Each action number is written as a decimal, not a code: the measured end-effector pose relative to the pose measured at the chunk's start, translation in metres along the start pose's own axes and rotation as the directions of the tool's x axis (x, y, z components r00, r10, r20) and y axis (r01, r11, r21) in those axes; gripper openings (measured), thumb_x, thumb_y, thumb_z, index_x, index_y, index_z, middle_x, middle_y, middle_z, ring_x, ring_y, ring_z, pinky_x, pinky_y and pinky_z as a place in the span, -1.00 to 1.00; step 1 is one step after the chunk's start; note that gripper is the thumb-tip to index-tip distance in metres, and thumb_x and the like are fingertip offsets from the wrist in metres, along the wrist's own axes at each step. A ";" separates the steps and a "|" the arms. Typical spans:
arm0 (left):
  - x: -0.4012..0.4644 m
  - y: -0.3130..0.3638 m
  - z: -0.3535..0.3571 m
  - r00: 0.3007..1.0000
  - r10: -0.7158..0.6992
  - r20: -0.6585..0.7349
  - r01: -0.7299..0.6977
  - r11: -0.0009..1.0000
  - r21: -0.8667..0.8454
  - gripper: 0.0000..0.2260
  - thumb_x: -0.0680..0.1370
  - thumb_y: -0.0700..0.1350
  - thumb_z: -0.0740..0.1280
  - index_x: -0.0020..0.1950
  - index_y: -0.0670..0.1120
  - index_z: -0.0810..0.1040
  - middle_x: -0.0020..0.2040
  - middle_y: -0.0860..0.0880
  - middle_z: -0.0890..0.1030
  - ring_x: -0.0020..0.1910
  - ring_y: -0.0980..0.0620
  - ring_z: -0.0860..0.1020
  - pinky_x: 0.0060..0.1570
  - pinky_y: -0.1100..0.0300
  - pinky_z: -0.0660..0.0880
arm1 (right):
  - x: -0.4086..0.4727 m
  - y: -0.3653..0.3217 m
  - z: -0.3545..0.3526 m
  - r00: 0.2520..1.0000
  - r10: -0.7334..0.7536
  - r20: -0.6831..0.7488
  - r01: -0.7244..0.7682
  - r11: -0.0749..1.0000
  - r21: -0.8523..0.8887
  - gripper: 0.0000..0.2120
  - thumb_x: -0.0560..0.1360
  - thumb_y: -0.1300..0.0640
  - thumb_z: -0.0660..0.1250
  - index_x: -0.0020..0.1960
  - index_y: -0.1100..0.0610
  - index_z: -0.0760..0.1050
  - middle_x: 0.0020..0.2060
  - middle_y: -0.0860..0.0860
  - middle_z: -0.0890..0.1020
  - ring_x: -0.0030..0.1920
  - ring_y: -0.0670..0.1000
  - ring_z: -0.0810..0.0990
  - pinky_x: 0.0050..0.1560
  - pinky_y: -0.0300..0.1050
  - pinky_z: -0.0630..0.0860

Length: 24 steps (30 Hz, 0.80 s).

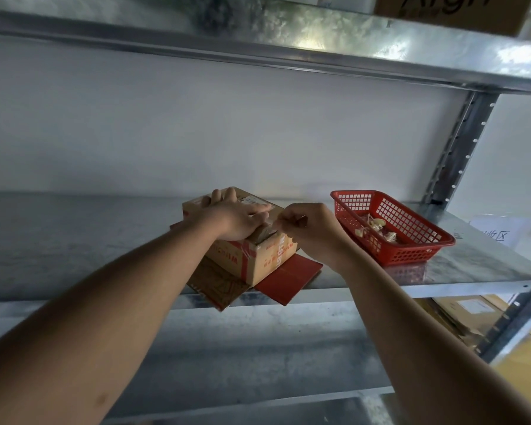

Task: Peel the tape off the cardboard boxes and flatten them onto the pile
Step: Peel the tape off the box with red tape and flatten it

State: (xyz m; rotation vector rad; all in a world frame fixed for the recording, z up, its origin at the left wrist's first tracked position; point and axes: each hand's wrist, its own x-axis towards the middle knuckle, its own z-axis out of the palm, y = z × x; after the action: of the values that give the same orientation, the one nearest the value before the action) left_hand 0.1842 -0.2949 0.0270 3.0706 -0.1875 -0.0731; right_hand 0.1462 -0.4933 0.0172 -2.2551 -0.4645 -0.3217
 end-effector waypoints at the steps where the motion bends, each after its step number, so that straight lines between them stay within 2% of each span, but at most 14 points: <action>1: 0.000 0.000 0.001 1.000 0.000 -0.001 0.000 1.000 -0.007 -0.56 0.61 0.46 -0.17 0.51 0.59 0.03 0.64 -0.10 0.06 0.60 -0.29 -0.06 0.50 -0.38 0.00 | -0.001 0.001 0.001 0.999 0.039 -0.028 -0.037 0.996 0.083 -0.84 0.52 0.09 0.51 -0.21 -0.10 0.65 -0.31 -0.10 0.66 -0.26 -0.11 0.60 -0.14 0.00 0.56; 3: 0.001 0.001 0.003 1.000 -0.004 -0.004 0.004 1.000 -0.019 -0.57 0.62 0.44 -0.18 0.51 0.59 0.03 0.64 -0.12 0.06 0.59 -0.30 -0.06 0.51 -0.37 -0.02 | -0.001 0.003 0.003 0.989 0.108 -0.105 -0.087 0.979 0.185 -0.93 0.49 0.08 0.54 -0.16 -0.01 0.70 -0.30 -0.02 0.70 -0.25 0.00 0.68 -0.10 0.12 0.66; 7: 0.002 0.001 0.006 1.000 -0.009 -0.003 0.009 0.998 -0.057 -0.59 0.63 0.43 -0.17 0.49 0.61 0.02 0.65 -0.11 0.02 0.60 -0.31 -0.11 0.51 -0.36 -0.08 | 0.001 0.011 0.008 0.958 0.126 -0.258 -0.103 0.989 0.102 -0.90 0.42 0.04 0.61 -0.11 0.00 0.72 -0.39 -0.11 0.70 -0.34 -0.08 0.70 -0.11 0.10 0.70; 10: 0.004 0.000 0.007 1.000 -0.014 0.005 0.015 0.997 -0.074 -0.60 0.63 0.42 -0.17 0.49 0.62 0.02 0.66 -0.09 0.00 0.61 -0.31 -0.14 0.51 -0.37 -0.11 | 0.000 0.013 0.008 0.956 0.161 -0.244 -0.131 0.982 0.136 -0.49 0.41 0.01 0.62 0.32 -0.02 0.59 -0.37 -0.15 0.71 -0.34 -0.17 0.70 -0.10 -0.02 0.69; 11: 0.004 0.000 0.007 1.000 -0.017 0.003 0.017 0.997 -0.069 -0.59 0.62 0.43 -0.17 0.48 0.62 0.01 0.66 -0.09 0.00 0.61 -0.30 -0.14 0.51 -0.36 -0.10 | 0.001 0.014 0.007 0.961 0.148 -0.236 -0.126 0.986 0.105 -0.48 0.42 0.02 0.62 0.34 -0.03 0.58 -0.37 -0.15 0.72 -0.33 -0.17 0.70 -0.09 -0.04 0.69; 14: 0.006 0.000 0.008 1.000 -0.018 -0.006 0.018 0.999 -0.049 -0.59 0.61 0.44 -0.19 0.47 0.63 -0.01 0.64 -0.10 0.03 0.59 -0.28 -0.09 0.49 -0.32 -0.07 | 0.005 0.013 0.007 0.973 0.024 -0.229 -0.047 0.994 -0.094 -0.93 0.51 0.07 0.54 -0.01 -0.01 0.74 -0.28 -0.13 0.72 -0.23 -0.13 0.69 -0.18 -0.13 0.61; 16: 0.008 -0.001 0.009 1.000 -0.014 -0.010 0.014 0.999 -0.043 -0.59 0.60 0.46 -0.19 0.46 0.64 -0.01 0.64 -0.09 0.03 0.58 -0.29 -0.08 0.48 -0.33 -0.05 | 0.006 0.009 0.008 0.984 -0.010 -0.177 -0.015 0.990 -0.138 -0.84 0.53 -0.06 0.50 -0.04 0.03 0.76 -0.18 -0.10 0.72 -0.15 -0.07 0.65 -0.24 -0.20 0.48; 19: 0.008 -0.003 0.011 1.000 -0.017 -0.012 0.017 0.998 -0.058 -0.60 0.58 0.48 -0.19 0.43 0.66 0.00 0.63 -0.07 0.03 0.58 -0.30 -0.09 0.47 -0.35 -0.05 | 0.010 0.004 0.010 0.992 0.070 -0.102 -0.083 0.988 -0.134 -0.74 0.45 -0.18 0.55 -0.11 0.02 0.71 -0.18 -0.10 0.67 -0.12 -0.05 0.60 -0.16 -0.10 0.51; 22: 0.008 -0.005 0.012 1.000 -0.009 -0.003 0.008 0.995 -0.098 -0.61 0.57 0.49 -0.19 0.41 0.67 0.01 0.61 -0.04 0.05 0.57 -0.27 -0.09 0.49 -0.38 -0.01 | 0.014 0.002 0.008 0.989 0.139 -0.055 -0.145 0.982 -0.123 -0.79 0.46 -0.09 0.56 -0.17 0.04 0.66 -0.22 -0.04 0.65 -0.12 0.04 0.62 -0.13 0.00 0.57; 24: 0.009 -0.006 0.013 1.000 -0.008 -0.004 0.008 0.995 -0.100 -0.60 0.58 0.47 -0.18 0.42 0.66 0.00 0.59 -0.04 0.06 0.55 -0.26 -0.07 0.46 -0.39 0.01 | 0.014 -0.003 0.009 0.997 0.059 -0.050 -0.069 0.972 -0.222 -0.85 0.51 0.04 0.53 -0.18 0.04 0.63 -0.19 -0.02 0.66 -0.10 0.05 0.62 -0.09 0.04 0.61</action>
State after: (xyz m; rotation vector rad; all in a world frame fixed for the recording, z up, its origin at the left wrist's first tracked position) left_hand 0.1929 -0.2904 0.0137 2.9716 -0.1656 -0.0740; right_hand 0.1581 -0.4817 0.0190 -2.4712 -0.3460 -0.4059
